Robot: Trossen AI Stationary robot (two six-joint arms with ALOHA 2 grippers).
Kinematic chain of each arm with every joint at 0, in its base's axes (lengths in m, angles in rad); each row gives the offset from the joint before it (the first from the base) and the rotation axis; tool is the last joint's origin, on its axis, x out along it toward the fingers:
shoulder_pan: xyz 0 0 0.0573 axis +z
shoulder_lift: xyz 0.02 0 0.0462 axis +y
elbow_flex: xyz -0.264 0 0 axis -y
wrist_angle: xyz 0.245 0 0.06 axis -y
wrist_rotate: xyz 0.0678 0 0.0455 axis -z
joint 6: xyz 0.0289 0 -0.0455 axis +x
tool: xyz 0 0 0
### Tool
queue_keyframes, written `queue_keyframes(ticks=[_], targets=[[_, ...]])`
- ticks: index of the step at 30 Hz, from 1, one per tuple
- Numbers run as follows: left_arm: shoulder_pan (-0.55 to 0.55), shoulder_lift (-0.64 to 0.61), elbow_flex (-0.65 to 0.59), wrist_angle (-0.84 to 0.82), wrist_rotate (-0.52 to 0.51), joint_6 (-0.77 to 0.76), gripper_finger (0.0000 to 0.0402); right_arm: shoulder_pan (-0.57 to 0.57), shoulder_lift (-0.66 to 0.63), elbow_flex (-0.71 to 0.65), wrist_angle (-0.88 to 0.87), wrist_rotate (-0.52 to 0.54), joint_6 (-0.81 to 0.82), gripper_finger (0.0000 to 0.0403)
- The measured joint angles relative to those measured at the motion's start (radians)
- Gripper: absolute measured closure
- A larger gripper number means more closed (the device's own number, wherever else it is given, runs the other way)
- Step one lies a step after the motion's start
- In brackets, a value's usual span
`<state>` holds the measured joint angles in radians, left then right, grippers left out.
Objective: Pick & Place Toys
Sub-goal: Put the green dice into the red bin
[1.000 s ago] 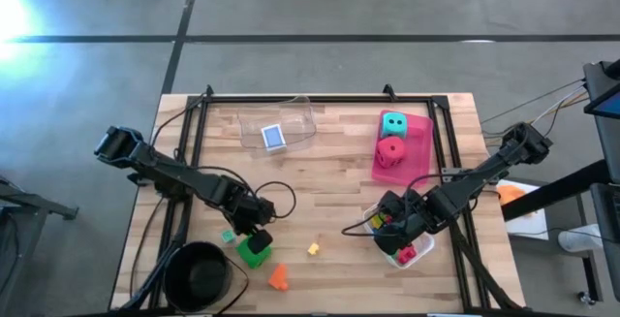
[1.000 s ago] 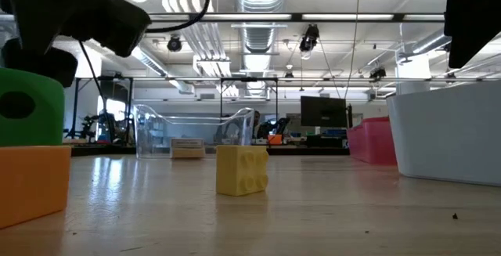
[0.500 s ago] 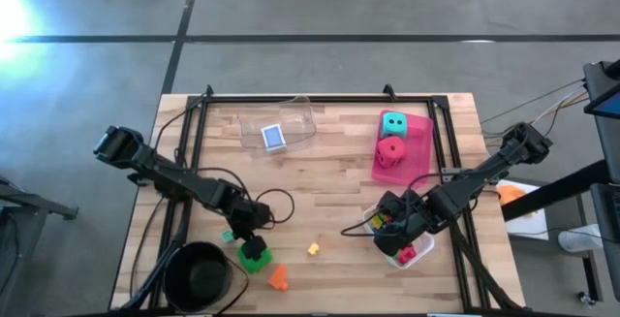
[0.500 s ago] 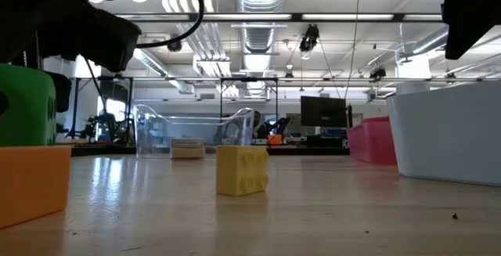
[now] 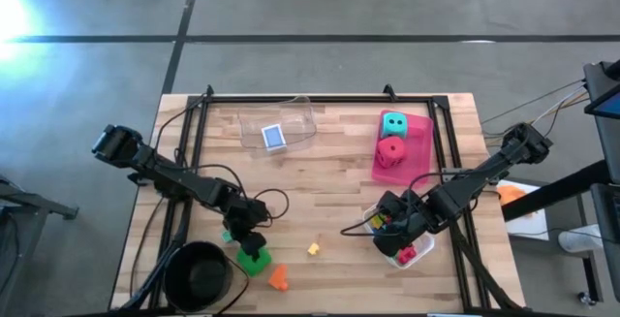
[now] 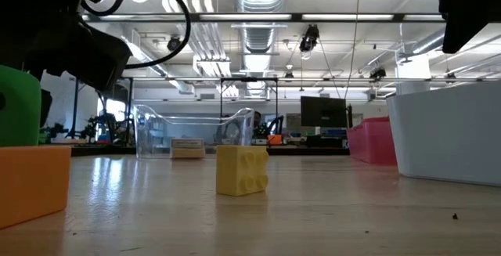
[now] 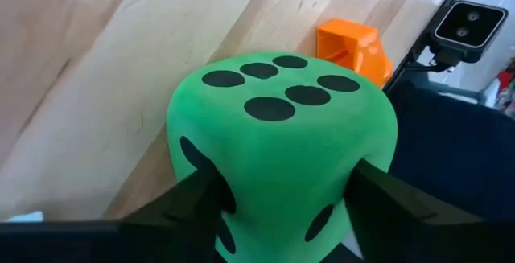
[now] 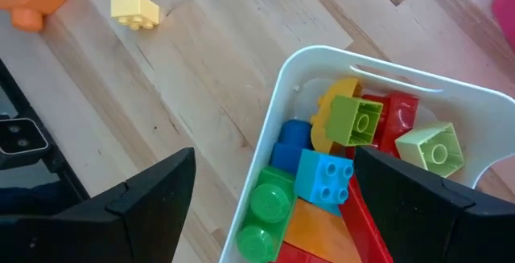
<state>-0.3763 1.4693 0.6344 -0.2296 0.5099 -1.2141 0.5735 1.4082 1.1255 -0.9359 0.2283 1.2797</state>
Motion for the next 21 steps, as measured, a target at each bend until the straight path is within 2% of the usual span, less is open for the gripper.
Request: queue_keyframes(ticks=[1,7,11,18,21], targets=[[0.0,0.0,-0.003,0.003,0.001,-0.01,0.0197,0.0,0.0,0.0,0.001,0.0,0.0,0.0071],[0.011,0.001,-0.009,0.036,0.008,-0.018,0.0198,0.0,0.0,0.005,0.015,0.02,-0.014,0.0071],[0.022,-0.005,-0.011,0.055,0.001,-0.03,0.0198,0.0,0.0,0.017,0.095,0.057,-0.073,0.0071],[0.037,-0.067,-0.017,0.057,-0.091,-0.043,0.0204,0.0,0.0,0.03,0.369,0.099,-0.334,0.0071],[0.04,-0.104,-0.017,0.059,-0.119,-0.047,0.023,-0.003,0.0,0.03,0.478,0.114,-0.433,0.0071]])
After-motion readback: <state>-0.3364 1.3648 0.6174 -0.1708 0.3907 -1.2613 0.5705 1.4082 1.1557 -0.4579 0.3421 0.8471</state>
